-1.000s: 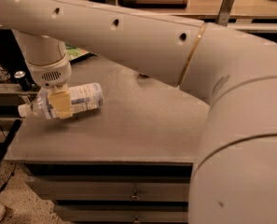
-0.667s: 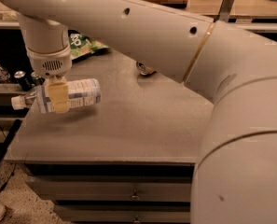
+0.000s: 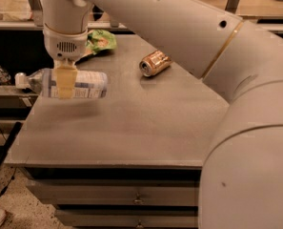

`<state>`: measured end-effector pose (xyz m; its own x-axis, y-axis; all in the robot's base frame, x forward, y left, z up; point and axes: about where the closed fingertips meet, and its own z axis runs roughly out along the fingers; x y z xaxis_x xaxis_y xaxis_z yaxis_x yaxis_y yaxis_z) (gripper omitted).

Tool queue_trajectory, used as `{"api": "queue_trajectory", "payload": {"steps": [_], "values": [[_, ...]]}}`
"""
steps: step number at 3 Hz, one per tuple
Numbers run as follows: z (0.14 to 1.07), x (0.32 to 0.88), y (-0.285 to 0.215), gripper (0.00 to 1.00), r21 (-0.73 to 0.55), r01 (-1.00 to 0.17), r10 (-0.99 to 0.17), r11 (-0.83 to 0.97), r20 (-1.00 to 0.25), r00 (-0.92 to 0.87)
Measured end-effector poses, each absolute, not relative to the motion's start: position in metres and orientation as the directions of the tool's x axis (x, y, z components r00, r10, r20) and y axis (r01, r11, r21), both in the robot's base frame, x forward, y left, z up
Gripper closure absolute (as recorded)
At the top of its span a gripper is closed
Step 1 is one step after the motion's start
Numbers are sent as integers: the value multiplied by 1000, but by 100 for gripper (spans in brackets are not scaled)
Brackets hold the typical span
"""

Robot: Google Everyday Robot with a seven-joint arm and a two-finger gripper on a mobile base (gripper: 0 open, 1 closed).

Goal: Place blue plastic bottle upright

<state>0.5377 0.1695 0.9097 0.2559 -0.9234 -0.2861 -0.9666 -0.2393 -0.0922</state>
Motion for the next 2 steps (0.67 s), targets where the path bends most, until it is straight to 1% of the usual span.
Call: {"api": "queue_trajectory", "payload": {"steps": [2], "values": [[912, 540, 172, 100, -108, -973, -920, -206, -317, 230]]}}
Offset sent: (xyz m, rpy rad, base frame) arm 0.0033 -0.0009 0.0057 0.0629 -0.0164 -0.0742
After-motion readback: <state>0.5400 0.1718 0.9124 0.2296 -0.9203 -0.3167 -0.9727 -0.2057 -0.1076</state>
